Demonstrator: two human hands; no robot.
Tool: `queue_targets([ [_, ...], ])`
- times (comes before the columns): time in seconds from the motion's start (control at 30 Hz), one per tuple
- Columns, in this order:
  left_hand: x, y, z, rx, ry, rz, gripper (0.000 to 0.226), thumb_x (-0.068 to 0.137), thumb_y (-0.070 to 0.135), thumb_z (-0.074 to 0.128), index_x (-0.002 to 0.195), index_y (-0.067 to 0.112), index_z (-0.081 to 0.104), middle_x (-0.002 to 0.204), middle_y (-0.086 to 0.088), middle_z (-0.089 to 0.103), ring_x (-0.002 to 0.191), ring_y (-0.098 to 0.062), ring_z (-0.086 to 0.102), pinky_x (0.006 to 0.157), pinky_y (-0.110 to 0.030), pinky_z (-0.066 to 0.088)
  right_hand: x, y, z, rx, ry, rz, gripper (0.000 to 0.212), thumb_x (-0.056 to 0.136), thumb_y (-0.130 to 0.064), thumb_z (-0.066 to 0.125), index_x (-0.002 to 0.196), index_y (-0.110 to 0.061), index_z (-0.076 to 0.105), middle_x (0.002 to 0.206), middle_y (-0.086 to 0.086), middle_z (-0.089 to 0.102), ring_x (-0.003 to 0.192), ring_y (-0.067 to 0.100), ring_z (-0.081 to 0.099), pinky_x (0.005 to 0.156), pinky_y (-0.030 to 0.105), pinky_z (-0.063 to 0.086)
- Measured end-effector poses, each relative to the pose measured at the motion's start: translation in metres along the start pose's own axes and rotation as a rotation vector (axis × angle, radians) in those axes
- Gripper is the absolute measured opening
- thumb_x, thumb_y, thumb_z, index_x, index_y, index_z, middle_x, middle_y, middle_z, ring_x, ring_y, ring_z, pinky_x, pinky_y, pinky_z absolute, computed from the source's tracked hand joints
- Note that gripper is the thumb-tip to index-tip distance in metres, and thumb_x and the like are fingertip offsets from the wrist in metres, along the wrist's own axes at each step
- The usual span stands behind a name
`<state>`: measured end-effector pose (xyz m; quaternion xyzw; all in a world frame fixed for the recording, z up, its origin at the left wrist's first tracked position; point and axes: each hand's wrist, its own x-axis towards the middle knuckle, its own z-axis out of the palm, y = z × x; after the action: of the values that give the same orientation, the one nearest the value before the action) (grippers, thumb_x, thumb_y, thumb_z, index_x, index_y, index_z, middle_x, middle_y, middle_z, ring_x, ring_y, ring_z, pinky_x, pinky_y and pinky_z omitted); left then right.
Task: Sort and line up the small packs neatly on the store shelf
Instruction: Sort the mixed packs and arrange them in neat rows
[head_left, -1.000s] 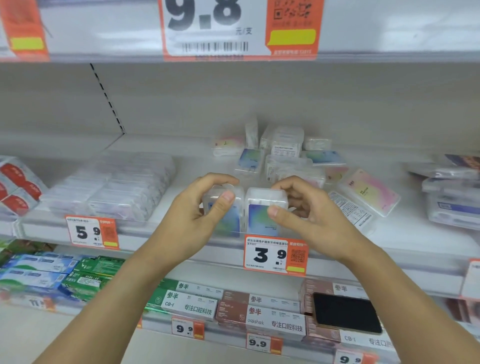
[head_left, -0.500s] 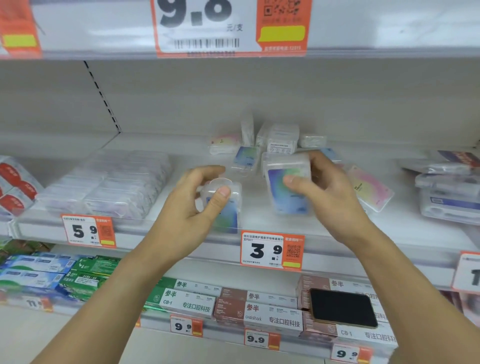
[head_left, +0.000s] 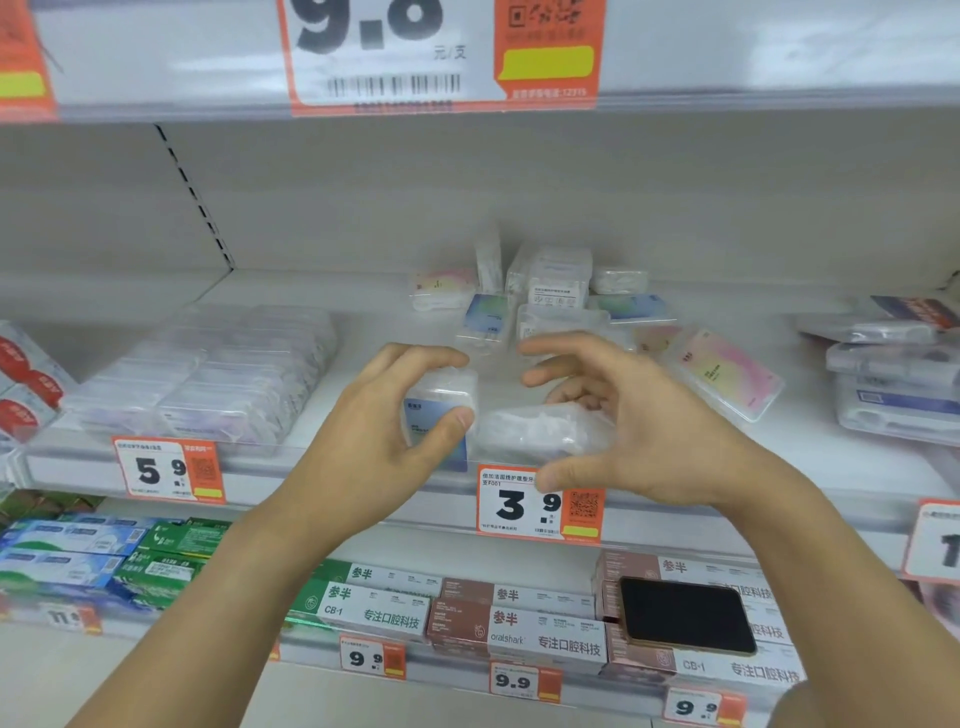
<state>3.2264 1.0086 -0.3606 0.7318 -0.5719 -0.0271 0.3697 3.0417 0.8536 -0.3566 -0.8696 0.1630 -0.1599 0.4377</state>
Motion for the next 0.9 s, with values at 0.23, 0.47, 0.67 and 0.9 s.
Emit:
queue_targets([
  [0.23,-0.002,-0.002,0.002,-0.036,0.017,-0.011,0.035,0.087,0.030,0.066,0.121,0.031,0.057,0.119,0.017,0.055,0.109,0.014,0.046,0.085,0.001,0.029,0.004,0.008,0.002,0.238,0.236,0.024,0.048,0.065,-0.027,0.083,0.111,-0.022,0.071,0.115,-0.007,0.072,0.110,0.008,0.066,0.099,0.029,0.049],
  [0.47,-0.005,-0.004,0.005,-0.037,0.029,-0.012,0.037,0.088,0.031,0.064,0.123,0.032,0.055,0.117,0.013,0.052,0.107,0.014,0.046,0.084,0.001,0.029,0.011,0.011,0.030,0.145,0.155,0.072,0.077,0.059,-0.030,0.090,0.124,-0.033,0.048,0.110,-0.002,0.067,0.099,0.016,0.069,0.091,0.041,0.056],
  [0.67,-0.005,-0.005,0.004,-0.027,0.019,-0.020,0.039,0.087,0.037,0.064,0.124,0.035,0.054,0.119,0.013,0.049,0.106,0.008,0.047,0.084,0.000,0.031,0.008,0.016,0.026,0.118,0.146,0.076,0.046,0.069,-0.025,0.088,0.106,-0.030,0.060,0.105,-0.007,0.072,0.096,0.012,0.070,0.082,0.043,0.059],
  [0.9,-0.007,-0.005,0.002,0.032,-0.001,-0.002,0.046,0.084,0.040,0.066,0.127,0.035,0.050,0.120,0.014,0.048,0.107,0.007,0.047,0.085,0.001,0.031,0.010,0.018,0.029,0.110,0.145,0.047,0.048,0.068,-0.030,0.087,0.108,-0.031,0.059,0.103,-0.008,0.074,0.095,0.012,0.071,0.084,0.043,0.058],
])
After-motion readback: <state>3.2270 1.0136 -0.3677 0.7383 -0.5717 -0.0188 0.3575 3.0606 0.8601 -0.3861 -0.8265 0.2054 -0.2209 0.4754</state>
